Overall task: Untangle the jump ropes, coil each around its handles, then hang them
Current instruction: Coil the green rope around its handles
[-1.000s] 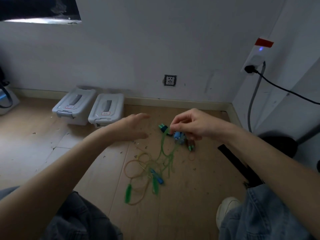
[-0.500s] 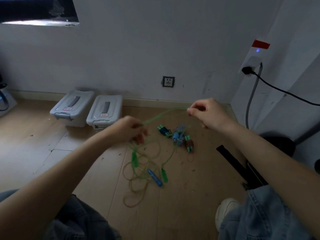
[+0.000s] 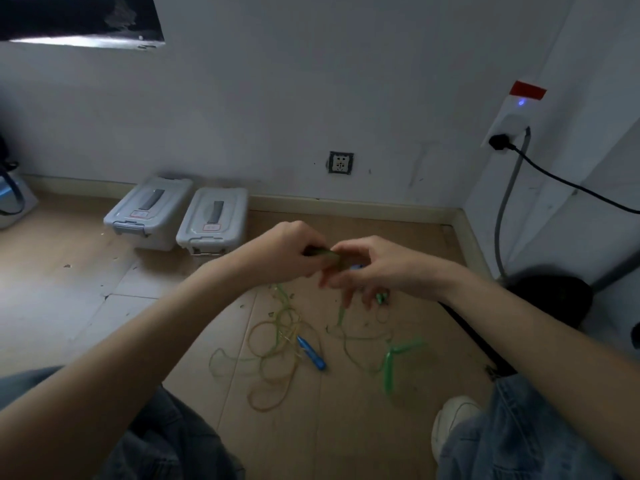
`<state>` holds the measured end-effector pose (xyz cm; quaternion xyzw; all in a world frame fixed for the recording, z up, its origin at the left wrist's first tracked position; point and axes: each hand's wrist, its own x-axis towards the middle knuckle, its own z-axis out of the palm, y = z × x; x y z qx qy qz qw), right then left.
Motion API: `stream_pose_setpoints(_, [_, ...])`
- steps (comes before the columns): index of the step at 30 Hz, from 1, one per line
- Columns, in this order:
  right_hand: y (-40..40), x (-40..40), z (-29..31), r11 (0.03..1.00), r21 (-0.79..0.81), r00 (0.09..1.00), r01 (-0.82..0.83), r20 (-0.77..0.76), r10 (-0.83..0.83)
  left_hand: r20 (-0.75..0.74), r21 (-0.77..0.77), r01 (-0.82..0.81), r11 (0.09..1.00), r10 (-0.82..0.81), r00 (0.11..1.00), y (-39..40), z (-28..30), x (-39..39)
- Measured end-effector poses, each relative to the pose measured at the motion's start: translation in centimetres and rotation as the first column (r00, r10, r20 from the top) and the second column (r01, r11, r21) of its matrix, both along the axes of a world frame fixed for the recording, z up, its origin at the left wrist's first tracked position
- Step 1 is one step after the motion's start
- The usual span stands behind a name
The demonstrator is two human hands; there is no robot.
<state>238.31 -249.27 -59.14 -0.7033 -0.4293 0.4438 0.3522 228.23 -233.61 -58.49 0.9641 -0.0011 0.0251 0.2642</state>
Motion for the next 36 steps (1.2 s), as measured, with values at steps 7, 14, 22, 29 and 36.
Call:
stream_pose_setpoints(7, [-1.2,4.1,1.3,0.788,0.227,0.767,0.572,0.193,-0.612,-0.311,0.261,-0.124,0.957,0.205,0.928,2.7,-2.7,-1.4])
stream_pose_setpoints(14, [-0.7,1.6,-0.2,0.985,-0.171,0.941,0.030,0.337,0.030,-0.094,0.069,0.003,0.998,0.004,0.996,0.2,0.3,-0.1])
stream_pose_setpoints(22, [-0.7,1.3,2.5,0.970,0.146,0.970,0.195,-0.178,-0.168,0.120,0.122,-0.192,0.974,0.178,0.977,1.9,-0.4,-0.4])
stream_pose_setpoints(29, [0.5,0.1,2.8,0.926,0.303,0.939,0.226,-0.319,-0.125,-0.111,-0.722,0.001,0.692,-0.117,0.987,-3.2,-1.3,-1.1])
stream_pose_setpoints(36, [-1.6,3.4,2.3,0.883,-0.010,0.882,0.470,0.058,-0.468,-0.445,-0.249,-0.166,0.954,0.040,0.895,-2.8,-3.7,-1.1])
